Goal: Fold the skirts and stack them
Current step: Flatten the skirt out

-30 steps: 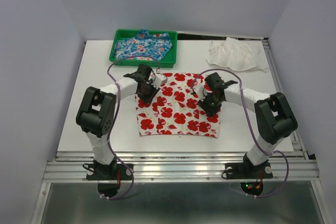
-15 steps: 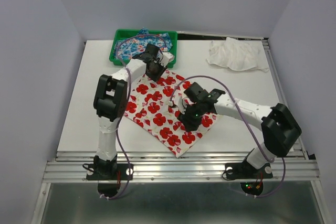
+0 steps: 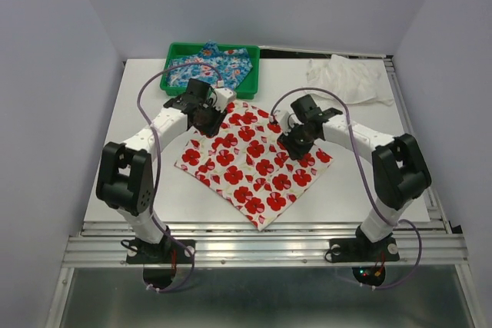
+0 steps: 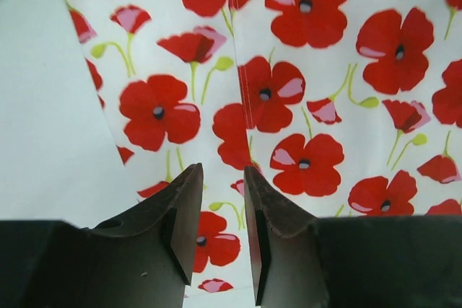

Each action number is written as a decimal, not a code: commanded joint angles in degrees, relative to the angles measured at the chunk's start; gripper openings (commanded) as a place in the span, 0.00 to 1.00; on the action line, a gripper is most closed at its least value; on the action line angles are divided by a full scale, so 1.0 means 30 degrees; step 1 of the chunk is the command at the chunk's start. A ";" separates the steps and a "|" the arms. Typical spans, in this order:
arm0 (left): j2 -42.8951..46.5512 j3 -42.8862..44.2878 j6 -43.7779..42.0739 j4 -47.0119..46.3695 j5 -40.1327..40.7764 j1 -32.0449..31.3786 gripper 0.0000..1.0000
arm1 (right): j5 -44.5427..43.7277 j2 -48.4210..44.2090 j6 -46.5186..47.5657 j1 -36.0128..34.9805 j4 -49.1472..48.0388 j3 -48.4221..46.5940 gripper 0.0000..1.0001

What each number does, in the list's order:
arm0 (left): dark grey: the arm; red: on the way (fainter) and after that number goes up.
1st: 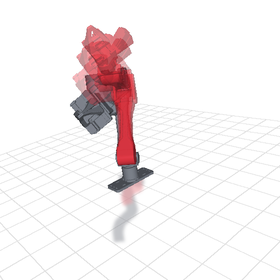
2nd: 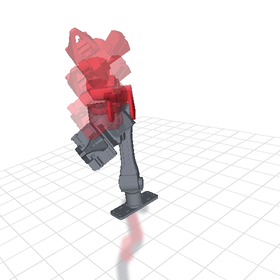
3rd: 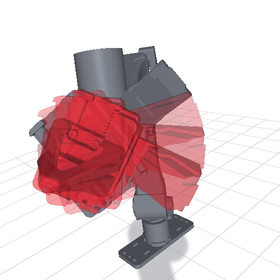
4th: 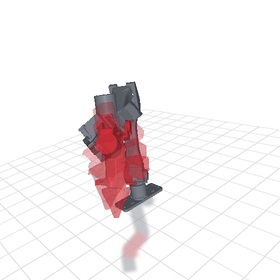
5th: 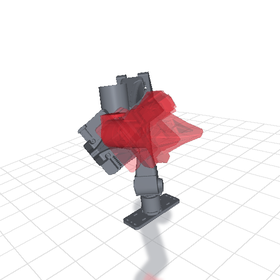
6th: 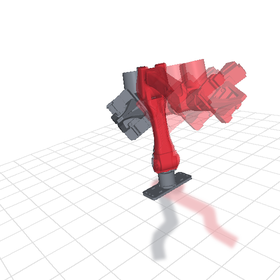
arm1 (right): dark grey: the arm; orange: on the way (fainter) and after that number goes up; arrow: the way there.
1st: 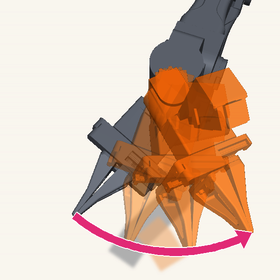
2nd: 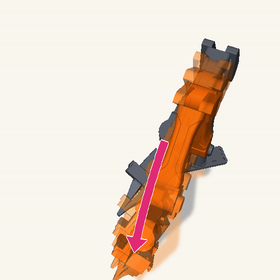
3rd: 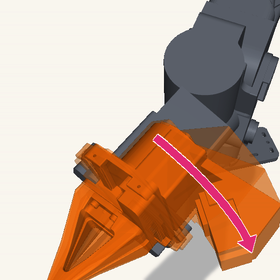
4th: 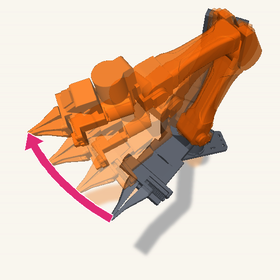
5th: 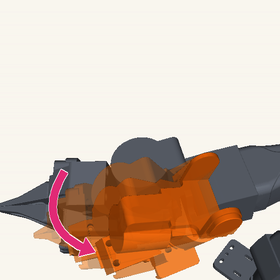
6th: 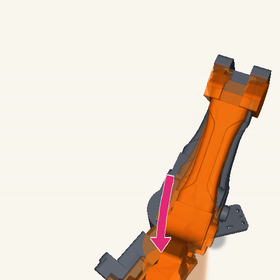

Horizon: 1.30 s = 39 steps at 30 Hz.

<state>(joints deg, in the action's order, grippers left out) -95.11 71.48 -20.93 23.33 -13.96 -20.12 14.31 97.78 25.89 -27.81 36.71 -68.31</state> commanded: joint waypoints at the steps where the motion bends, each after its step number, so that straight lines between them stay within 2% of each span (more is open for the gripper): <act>1: -0.0958 -0.1151 0.0238 0.0220 0.0287 -0.0032 0.40 | -0.1660 0.0744 0.1065 -0.0045 -0.0723 -0.0316 0.42; 10: -0.4796 0.0924 0.0179 0.0249 -0.0151 -0.0032 0.38 | -0.2220 -0.0013 0.2854 -0.0045 -0.0197 0.3724 0.41; 16: -0.8224 0.4615 0.0414 0.1274 -0.0592 -0.0938 0.36 | -0.1459 -0.0337 0.2768 -0.2766 0.0975 0.5807 0.40; 23: -1.1154 0.8686 0.0355 0.2416 -0.0680 -0.2198 0.36 | 0.1086 0.0189 0.0895 -0.5345 0.1240 0.5517 0.40; 30: -1.4494 1.4337 0.0443 0.3851 -0.1617 -0.2492 0.37 | 0.1649 0.0806 -0.0219 -0.5729 0.0569 0.3760 0.40; 34: -1.3711 1.4933 0.0444 0.3853 -0.2172 -0.2318 0.42 | 0.0303 -0.0156 -0.0544 -0.5729 0.0537 0.2909 0.45; 39: -0.9034 1.2741 -0.0403 0.3326 -0.2320 -0.1118 0.52 | -0.0696 -0.3964 0.0622 -0.5729 0.1848 0.2704 0.59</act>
<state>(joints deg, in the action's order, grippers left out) -134.87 113.19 -20.29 30.96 -19.33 -26.52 13.85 94.35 25.65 -44.36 39.11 -58.67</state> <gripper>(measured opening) 0.496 0.558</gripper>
